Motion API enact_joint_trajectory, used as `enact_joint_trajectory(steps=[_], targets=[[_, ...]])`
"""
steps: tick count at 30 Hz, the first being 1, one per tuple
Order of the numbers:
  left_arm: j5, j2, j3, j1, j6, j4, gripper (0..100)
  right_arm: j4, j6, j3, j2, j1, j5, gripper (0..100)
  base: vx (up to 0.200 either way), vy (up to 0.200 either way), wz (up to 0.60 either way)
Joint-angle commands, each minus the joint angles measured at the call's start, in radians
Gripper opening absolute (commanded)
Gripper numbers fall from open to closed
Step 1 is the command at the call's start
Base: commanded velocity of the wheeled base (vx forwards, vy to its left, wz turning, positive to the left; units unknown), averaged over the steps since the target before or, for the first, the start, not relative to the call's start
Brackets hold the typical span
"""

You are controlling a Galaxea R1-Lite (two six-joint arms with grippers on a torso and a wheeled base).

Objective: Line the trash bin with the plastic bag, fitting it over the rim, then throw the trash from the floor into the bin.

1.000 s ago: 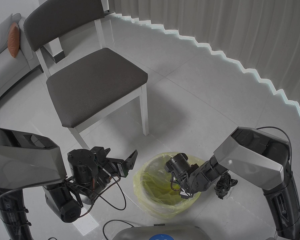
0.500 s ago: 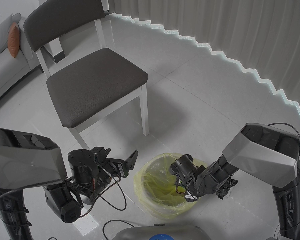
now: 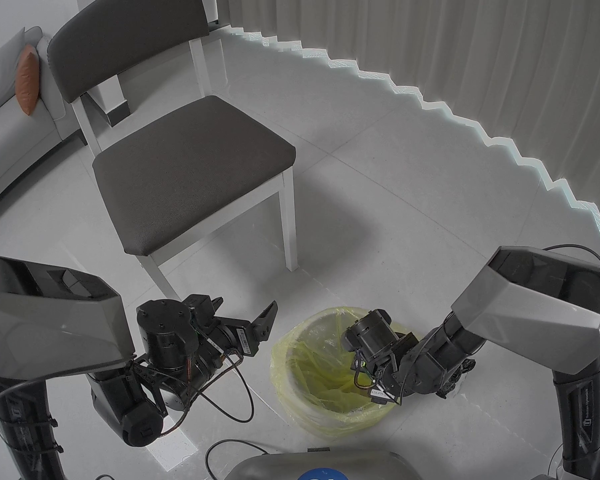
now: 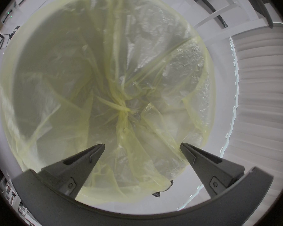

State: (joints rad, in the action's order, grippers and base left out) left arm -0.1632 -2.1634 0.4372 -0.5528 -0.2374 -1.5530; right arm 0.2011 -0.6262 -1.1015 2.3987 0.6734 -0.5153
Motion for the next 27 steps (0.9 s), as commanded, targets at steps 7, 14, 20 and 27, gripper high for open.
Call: enact_joint_trajectory(steps=[7, 14, 20, 27], targets=[[0.001, -0.012, 0.001, -0.001, -0.002, -0.010, 100, 0.011, 0.006, 0.046, -0.168, -0.078, 0.014, 100, 0.000, 0.000, 0.00], [0.001, -0.013, 0.003, -0.001, -0.002, -0.010, 100, 0.049, 0.006, 0.104, -0.216, -0.190, 0.066, 100, 0.000, 0.000, 0.00], [0.001, -0.016, 0.003, -0.003, -0.002, -0.010, 100, 0.101, 0.106, 0.077, -0.164, -0.272, 0.232, 100, 0.000, 0.000, 0.00], [0.001, -0.029, 0.006, -0.007, -0.003, -0.010, 100, 0.074, 0.157, -0.064, -0.024, -0.365, 0.285, 100, 0.000, 0.000, 0.00]])
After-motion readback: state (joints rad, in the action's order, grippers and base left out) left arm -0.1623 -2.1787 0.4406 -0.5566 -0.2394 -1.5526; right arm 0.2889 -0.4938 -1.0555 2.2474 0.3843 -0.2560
